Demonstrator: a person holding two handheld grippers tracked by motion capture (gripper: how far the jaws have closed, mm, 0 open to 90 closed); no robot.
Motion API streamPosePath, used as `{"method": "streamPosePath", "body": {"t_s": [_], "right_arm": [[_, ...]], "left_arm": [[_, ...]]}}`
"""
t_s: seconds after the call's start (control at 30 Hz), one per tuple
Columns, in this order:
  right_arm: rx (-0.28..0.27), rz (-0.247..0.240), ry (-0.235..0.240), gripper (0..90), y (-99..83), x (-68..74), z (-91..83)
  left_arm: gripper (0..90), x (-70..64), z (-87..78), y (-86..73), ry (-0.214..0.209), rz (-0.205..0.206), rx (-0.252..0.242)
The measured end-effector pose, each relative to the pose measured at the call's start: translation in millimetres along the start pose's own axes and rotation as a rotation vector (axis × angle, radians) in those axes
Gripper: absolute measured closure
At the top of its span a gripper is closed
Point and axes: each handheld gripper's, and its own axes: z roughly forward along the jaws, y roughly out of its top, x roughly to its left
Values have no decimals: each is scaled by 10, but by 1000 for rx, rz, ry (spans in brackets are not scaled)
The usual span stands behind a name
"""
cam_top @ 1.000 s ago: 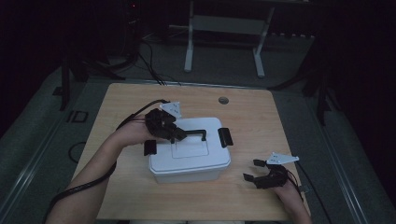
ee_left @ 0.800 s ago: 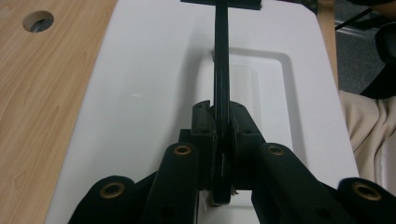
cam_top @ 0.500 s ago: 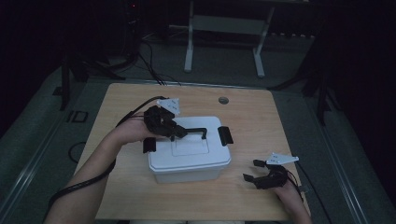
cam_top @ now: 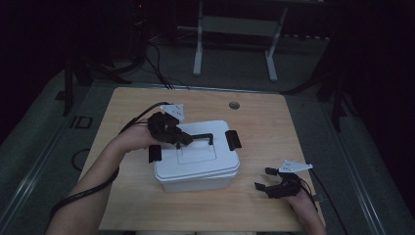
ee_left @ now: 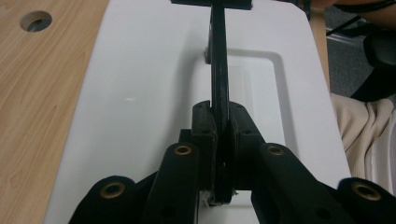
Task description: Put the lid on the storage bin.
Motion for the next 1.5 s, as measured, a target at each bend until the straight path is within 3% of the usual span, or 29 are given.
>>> {"method": "streamPosePath", "body": {"t_s": [0.23, 0.3, 0.43, 0.6, 0.67, 0.73, 0.83, 0.97, 1.1, 1.23, 1.5], "right_arm": [[-1, 1, 1, 143, -7, -6, -3], [-1, 3, 3, 143, -7, -7, -2], [2, 0, 4, 143, -8, -6, 0], [7, 2, 4, 143, -12, -4, 4], [5, 1, 4, 143, -11, -2, 3], [5, 1, 5, 143, -11, -1, 0], [5, 0, 4, 143, -11, -2, 1], [5, -1, 5, 143, -5, 2, 4], [6, -1, 4, 143, -7, 3, 5], [6, 0, 4, 143, -6, 5, 3], [9, -3, 3, 144, -5, 8, 5]], "left_arm": [[832, -30, 32, 8, -35, 17, 4], [830, -31, 67, 8, -16, 22, 33], [826, -6, 69, 0, -13, 18, 27], [800, 1, 72, -10, 32, 17, 27], [728, 15, 51, -16, 71, 9, 31], [616, 30, 10, -33, 82, -5, 6], [511, 34, -32, -64, 99, -11, 12], [401, 22, -57, -119, 104, -30, 20], [292, 18, -101, -178, 100, -74, -9], [169, -24, -134, -245, 121, -61, 11], [168, -75, -371, -451, 157, -97, -71]]}}
